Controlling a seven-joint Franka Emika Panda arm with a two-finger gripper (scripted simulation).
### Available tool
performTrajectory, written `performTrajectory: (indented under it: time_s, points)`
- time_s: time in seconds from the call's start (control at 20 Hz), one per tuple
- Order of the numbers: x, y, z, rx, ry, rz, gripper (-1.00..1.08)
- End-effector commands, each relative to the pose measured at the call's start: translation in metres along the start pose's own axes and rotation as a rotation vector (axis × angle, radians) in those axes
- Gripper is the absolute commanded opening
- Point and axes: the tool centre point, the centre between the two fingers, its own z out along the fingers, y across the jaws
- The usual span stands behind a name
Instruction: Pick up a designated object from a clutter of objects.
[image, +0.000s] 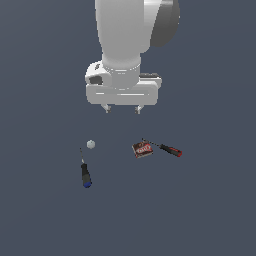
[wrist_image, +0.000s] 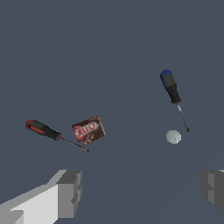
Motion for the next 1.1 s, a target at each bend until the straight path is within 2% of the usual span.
performTrajectory:
  time_s: [0.0, 0.5, 0.8, 1.05]
  points:
    - [0.000, 0.000, 0.000, 0.000, 0.000, 0.000, 1.00]
    - [-0.006, 0.017, -0.011, -0.013, -0.003, 0.047, 1.00]
    - [-0.003, 0.010, -0.001, -0.018, -0.002, 0.003, 1.00]
    - [0.003, -0.006, 0.021, -0.029, -0.001, -0.093, 1.00]
